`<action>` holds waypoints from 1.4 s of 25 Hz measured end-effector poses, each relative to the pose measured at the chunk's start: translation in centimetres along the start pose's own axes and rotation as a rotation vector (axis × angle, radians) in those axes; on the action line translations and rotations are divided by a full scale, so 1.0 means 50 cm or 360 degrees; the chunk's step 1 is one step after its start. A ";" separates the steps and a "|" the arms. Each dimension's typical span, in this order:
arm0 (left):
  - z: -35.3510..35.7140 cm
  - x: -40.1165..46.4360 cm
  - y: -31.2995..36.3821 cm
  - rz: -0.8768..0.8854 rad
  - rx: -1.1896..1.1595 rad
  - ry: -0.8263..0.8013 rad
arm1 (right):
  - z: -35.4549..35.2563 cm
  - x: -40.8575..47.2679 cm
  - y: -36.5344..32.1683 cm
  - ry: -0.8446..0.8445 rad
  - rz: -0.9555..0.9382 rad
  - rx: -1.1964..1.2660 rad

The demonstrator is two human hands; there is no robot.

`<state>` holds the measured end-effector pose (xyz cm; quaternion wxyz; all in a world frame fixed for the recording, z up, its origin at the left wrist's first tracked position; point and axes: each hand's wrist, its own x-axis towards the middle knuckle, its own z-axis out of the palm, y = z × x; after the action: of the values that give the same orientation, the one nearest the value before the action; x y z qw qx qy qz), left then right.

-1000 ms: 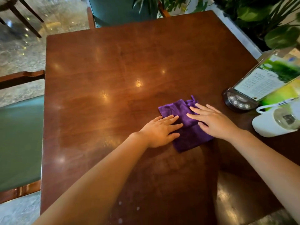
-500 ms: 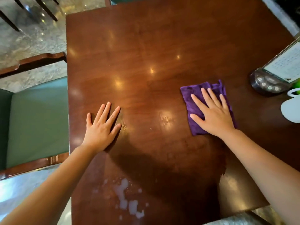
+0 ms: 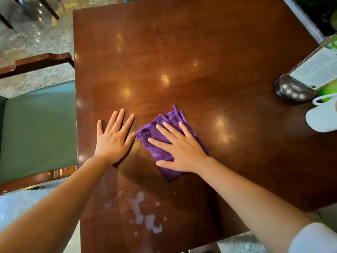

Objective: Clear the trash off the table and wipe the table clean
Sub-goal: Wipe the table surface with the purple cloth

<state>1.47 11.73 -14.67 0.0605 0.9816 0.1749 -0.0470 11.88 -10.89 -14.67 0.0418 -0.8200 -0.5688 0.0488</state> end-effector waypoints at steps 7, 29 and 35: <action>0.002 -0.002 0.002 -0.0035 0.0023 -0.0003 | -0.042 -0.144 0.234 0.0011 0.0483 -0.0081; 0.014 0.004 -0.014 0.0060 -0.0033 0.0062 | 0.024 -0.157 -0.246 0.0090 0.1081 0.0074; 0.014 0.009 -0.010 0.0066 -0.0060 0.0031 | 0.037 -0.086 -0.367 0.0056 0.0765 0.0156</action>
<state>1.65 12.27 -15.46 0.0783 0.9841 0.1561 -0.0329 -6.88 -8.51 -14.10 0.0786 -0.9295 -0.3534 0.0706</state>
